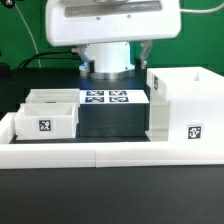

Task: Assemble drawer

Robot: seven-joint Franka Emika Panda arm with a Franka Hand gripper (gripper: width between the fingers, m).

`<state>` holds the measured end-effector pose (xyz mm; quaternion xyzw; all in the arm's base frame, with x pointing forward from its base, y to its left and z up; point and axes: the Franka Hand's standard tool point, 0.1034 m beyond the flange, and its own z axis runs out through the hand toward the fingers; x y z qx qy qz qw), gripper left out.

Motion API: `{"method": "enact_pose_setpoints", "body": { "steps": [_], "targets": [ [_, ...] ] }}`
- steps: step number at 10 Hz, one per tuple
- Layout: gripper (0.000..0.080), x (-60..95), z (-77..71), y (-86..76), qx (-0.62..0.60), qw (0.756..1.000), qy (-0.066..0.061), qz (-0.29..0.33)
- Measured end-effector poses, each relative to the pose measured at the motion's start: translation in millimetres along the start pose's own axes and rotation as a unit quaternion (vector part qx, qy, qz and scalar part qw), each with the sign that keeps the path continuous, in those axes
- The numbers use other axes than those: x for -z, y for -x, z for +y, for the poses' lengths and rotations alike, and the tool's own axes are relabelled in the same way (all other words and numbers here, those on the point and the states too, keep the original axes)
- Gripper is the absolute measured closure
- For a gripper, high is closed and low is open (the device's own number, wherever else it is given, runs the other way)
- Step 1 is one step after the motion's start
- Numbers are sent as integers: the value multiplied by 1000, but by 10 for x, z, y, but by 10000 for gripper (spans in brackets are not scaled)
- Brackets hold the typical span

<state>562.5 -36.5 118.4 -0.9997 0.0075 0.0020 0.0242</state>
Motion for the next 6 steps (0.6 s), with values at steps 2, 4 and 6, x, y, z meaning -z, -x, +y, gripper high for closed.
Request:
{"method": "enact_pose_setpoints", "body": {
  "steps": [2, 4, 6],
  "targets": [
    [151, -129, 297, 131, 9, 1000, 5, 10],
    [151, -301, 428, 206, 18, 1000, 13, 17],
    [151, -367, 443, 229, 24, 1000, 15, 15]
  ]
}}
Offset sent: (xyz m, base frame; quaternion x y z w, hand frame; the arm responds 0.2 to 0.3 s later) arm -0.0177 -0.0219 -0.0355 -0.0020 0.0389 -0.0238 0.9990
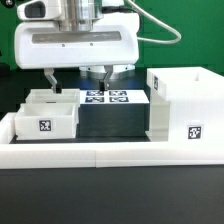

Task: Assemble drawer

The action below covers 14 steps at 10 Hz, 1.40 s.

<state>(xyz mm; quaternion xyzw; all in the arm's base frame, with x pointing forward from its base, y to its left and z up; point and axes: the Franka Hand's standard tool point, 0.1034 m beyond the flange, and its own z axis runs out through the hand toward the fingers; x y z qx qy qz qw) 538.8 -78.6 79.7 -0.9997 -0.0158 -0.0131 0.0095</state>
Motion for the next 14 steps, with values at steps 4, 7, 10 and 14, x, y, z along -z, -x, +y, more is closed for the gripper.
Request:
{"method": "enact_pose_setpoints", "body": {
  "steps": [4, 7, 10, 14],
  "targets": [
    [151, -8, 9, 6, 0, 1000, 0, -1],
    [151, -150, 164, 211, 10, 1000, 2, -3],
    [151, -350, 170, 325, 14, 1000, 10, -3],
    [151, -633, 232, 442, 15, 1000, 20, -6]
  ]
}}
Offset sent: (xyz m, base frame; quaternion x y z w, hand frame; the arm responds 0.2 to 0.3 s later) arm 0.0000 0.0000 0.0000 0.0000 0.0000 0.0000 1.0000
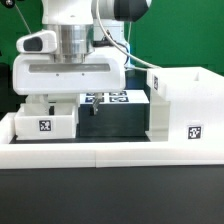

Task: Assemble drawer

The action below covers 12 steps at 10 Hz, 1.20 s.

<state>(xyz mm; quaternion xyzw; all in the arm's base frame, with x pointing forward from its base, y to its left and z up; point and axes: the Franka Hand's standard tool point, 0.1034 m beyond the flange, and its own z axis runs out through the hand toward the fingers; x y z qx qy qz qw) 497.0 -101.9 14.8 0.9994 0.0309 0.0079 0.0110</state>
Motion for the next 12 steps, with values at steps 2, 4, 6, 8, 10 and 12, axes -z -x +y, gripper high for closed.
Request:
{"method": "enact_pose_setpoints", "body": {
  "steps": [2, 4, 6, 8, 10, 12],
  "targets": [
    [151, -62, 6, 29, -1, 1000, 1, -3],
    [151, -76, -27, 22, 2, 1000, 1, -3],
    [265, -84, -69, 12, 5, 1000, 0, -4],
    [402, -84, -67, 13, 5, 1000, 0, -4],
    [715, -84, -67, 13, 5, 1000, 0, -4],
    [759, -84, -67, 13, 5, 1000, -1, -4]
  ]
}}
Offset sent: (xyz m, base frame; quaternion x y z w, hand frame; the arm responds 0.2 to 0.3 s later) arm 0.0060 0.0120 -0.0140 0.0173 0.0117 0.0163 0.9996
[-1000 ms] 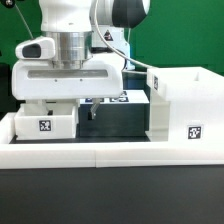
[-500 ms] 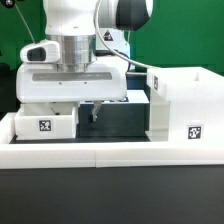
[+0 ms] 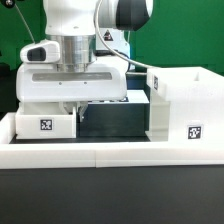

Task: Assemble drawer

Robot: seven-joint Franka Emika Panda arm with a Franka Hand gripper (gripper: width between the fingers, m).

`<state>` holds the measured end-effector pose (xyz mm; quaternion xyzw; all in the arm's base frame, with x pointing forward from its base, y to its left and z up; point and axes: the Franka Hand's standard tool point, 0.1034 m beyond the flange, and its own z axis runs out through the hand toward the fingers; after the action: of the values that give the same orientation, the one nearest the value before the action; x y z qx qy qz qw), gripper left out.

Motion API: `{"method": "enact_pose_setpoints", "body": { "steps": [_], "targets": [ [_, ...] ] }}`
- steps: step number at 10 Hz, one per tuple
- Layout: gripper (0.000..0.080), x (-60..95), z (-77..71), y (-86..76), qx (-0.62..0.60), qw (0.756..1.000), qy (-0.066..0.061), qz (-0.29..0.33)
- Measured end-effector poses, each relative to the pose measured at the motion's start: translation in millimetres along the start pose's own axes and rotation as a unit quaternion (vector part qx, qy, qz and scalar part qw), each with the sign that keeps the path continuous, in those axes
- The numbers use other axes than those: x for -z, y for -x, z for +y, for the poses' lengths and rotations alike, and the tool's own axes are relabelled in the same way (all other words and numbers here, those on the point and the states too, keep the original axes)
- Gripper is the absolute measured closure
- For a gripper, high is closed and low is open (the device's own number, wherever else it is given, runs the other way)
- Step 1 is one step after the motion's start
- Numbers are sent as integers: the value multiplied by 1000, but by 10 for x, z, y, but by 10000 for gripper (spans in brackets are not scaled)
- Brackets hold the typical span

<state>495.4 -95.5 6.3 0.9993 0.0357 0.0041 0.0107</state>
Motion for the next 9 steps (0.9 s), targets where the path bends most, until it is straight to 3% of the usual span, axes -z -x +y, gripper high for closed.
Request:
{"method": "enact_pose_setpoints", "body": {
  "steps": [6, 9],
  "targets": [
    [759, 7, -4, 1, 7, 1000, 0, -1],
    [758, 173, -85, -45, 66, 998, -14, -15]
  ]
}}
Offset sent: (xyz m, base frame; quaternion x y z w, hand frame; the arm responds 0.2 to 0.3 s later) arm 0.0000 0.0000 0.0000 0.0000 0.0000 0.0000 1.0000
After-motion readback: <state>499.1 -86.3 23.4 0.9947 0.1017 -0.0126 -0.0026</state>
